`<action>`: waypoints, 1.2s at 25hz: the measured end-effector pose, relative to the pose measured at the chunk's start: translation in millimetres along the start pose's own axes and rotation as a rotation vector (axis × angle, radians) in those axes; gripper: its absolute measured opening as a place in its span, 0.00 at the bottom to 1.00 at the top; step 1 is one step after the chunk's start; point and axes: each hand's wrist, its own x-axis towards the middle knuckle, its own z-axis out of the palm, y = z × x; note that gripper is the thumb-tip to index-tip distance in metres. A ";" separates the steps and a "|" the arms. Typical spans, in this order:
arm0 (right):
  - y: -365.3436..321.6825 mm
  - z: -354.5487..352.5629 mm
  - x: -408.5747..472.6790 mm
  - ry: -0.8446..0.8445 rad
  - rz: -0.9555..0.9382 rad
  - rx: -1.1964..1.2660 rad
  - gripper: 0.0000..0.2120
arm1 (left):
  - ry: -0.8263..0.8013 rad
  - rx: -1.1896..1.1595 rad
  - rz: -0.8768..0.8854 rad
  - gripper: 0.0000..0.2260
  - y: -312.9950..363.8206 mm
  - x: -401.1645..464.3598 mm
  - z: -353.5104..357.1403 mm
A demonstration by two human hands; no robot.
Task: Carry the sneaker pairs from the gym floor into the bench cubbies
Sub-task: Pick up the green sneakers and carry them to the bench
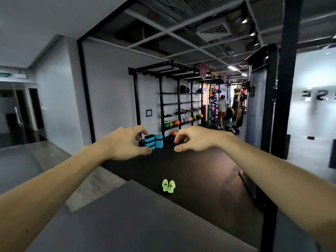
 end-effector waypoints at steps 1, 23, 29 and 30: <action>13.2 0.5 24.7 0.009 0.000 -0.003 0.18 | 0.008 0.004 0.012 0.26 -14.6 24.5 5.6; 303.9 36.0 608.6 -0.035 0.218 -0.022 0.17 | -0.097 0.011 0.219 0.19 -363.6 637.2 145.9; 415.2 43.4 729.0 0.000 0.268 -0.021 0.14 | -0.131 -0.070 0.231 0.24 -411.6 794.5 220.3; 437.6 44.1 753.3 0.006 0.273 -0.015 0.14 | -0.132 -0.072 0.232 0.24 -419.3 823.9 232.4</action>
